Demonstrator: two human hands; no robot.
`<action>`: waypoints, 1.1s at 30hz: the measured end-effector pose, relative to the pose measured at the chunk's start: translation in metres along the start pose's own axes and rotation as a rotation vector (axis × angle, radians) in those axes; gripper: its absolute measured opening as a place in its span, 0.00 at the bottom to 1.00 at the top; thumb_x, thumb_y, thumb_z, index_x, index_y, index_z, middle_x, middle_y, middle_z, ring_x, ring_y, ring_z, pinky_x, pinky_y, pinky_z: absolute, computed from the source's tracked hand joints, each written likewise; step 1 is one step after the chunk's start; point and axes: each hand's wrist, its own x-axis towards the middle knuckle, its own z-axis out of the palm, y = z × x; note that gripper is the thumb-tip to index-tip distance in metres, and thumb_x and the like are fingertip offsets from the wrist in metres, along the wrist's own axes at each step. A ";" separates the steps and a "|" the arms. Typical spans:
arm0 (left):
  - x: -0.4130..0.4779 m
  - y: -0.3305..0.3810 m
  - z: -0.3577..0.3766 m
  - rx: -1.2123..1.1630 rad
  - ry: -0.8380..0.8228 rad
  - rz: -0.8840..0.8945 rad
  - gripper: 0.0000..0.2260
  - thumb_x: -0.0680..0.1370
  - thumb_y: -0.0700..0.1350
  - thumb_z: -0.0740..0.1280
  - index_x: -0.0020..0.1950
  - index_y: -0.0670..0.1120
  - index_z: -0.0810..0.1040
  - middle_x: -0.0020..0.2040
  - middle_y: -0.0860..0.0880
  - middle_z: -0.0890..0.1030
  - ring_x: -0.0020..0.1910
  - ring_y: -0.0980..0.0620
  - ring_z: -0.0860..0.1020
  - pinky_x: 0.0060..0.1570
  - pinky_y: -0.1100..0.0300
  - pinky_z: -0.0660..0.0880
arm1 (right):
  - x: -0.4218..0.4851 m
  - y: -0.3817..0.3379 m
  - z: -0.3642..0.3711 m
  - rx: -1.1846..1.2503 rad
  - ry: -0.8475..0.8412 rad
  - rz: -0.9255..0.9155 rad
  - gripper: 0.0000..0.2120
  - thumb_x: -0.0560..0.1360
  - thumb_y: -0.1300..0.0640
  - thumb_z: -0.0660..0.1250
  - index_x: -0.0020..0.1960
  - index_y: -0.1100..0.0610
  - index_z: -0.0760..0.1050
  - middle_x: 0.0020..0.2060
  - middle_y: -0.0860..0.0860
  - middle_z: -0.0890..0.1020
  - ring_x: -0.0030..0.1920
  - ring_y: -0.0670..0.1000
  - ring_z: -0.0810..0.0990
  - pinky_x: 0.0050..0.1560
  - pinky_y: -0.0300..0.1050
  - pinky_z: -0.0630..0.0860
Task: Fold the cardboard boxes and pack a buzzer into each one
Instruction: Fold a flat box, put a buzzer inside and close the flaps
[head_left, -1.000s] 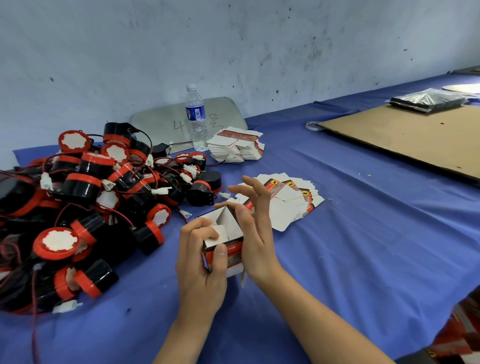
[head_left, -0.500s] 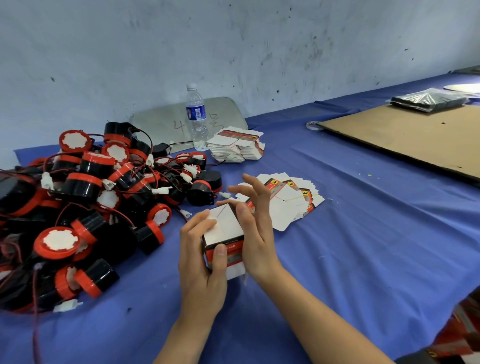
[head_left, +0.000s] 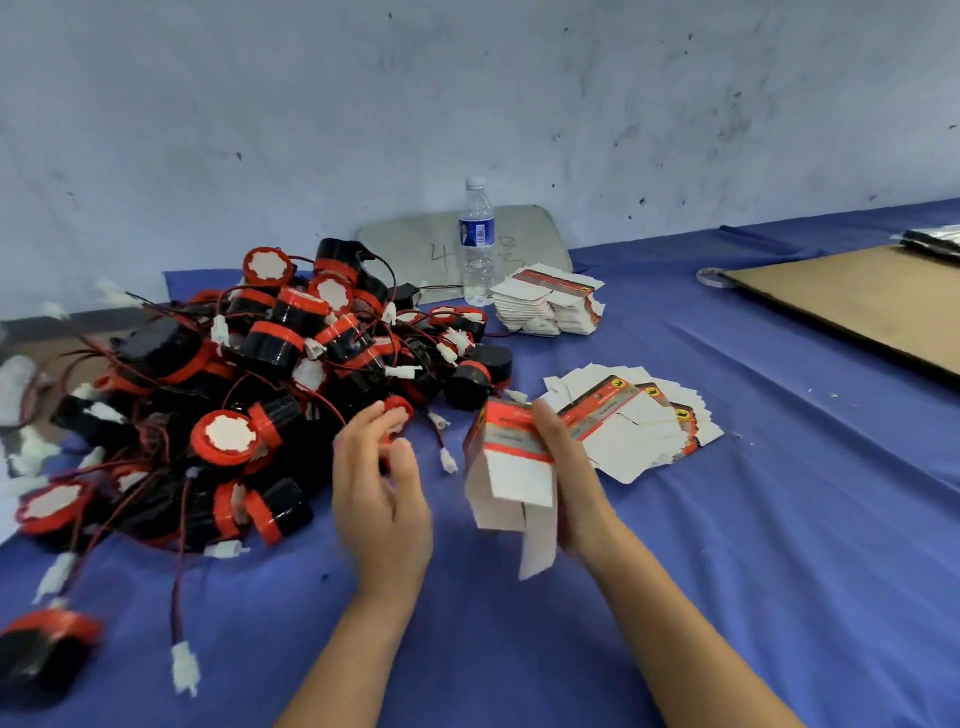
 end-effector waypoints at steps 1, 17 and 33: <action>0.006 -0.008 -0.006 0.233 0.075 0.049 0.13 0.77 0.46 0.59 0.57 0.45 0.78 0.63 0.48 0.76 0.62 0.45 0.73 0.59 0.52 0.68 | 0.001 -0.002 -0.004 0.145 0.025 0.100 0.16 0.66 0.42 0.70 0.46 0.52 0.79 0.36 0.50 0.84 0.35 0.48 0.84 0.36 0.42 0.78; 0.011 -0.049 -0.006 0.911 -0.245 -0.140 0.23 0.71 0.58 0.71 0.61 0.49 0.72 0.57 0.41 0.74 0.68 0.40 0.64 0.71 0.39 0.32 | 0.010 0.002 -0.029 -0.375 0.199 0.171 0.12 0.78 0.49 0.65 0.55 0.57 0.75 0.45 0.58 0.81 0.22 0.50 0.74 0.23 0.39 0.70; 0.014 -0.037 -0.007 0.252 0.056 -0.071 0.09 0.80 0.49 0.63 0.57 0.47 0.68 0.50 0.49 0.75 0.54 0.49 0.74 0.74 0.48 0.58 | 0.008 0.021 -0.014 -0.775 0.053 -0.404 0.25 0.75 0.59 0.70 0.59 0.33 0.65 0.55 0.33 0.75 0.54 0.37 0.75 0.47 0.29 0.73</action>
